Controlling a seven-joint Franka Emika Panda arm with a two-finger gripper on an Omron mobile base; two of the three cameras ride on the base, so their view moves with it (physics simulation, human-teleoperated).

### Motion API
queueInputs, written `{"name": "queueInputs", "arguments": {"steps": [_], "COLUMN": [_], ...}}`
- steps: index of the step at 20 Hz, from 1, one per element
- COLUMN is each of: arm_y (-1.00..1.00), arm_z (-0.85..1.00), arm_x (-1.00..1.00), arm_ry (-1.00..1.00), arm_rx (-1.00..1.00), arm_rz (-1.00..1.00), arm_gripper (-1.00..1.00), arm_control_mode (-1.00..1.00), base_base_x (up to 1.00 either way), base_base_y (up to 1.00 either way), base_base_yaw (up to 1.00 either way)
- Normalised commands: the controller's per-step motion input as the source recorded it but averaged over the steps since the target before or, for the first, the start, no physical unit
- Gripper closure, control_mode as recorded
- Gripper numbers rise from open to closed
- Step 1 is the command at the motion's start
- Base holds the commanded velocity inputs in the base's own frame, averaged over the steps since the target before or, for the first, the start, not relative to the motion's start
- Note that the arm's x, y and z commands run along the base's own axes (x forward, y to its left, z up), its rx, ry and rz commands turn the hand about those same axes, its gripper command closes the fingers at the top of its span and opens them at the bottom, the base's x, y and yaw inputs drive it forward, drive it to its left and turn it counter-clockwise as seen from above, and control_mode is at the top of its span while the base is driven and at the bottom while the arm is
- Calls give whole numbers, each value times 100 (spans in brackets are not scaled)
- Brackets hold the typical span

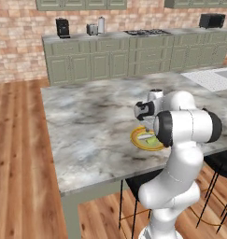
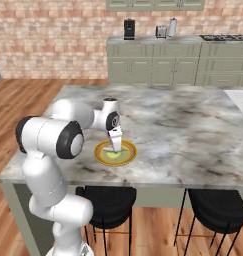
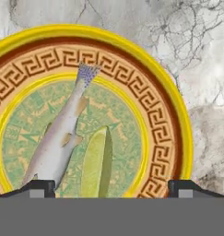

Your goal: Take the lemon wedge from the fridge and place it on the plate with fish on the dining counter.

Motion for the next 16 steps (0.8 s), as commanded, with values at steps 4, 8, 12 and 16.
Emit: {"name": "queueInputs", "arguments": {"steps": [4, 8, 12, 16], "arm_y": [40, 70, 100, 100], "arm_z": [24, 54, 65, 23], "arm_x": [-94, -100, -100, -92], "arm_ry": [-60, -56, -25, -40], "arm_rx": [-16, -19, -28, -34], "arm_rz": [13, 15, 19, 19], "arm_gripper": [-100, -100, -100, -100], "arm_control_mode": [-100, -100, -100, -100], "base_base_x": [0, 0, 0, 0], "base_base_y": [0, 0, 0, 0], "base_base_yaw": [0, 0, 0, 0]}}
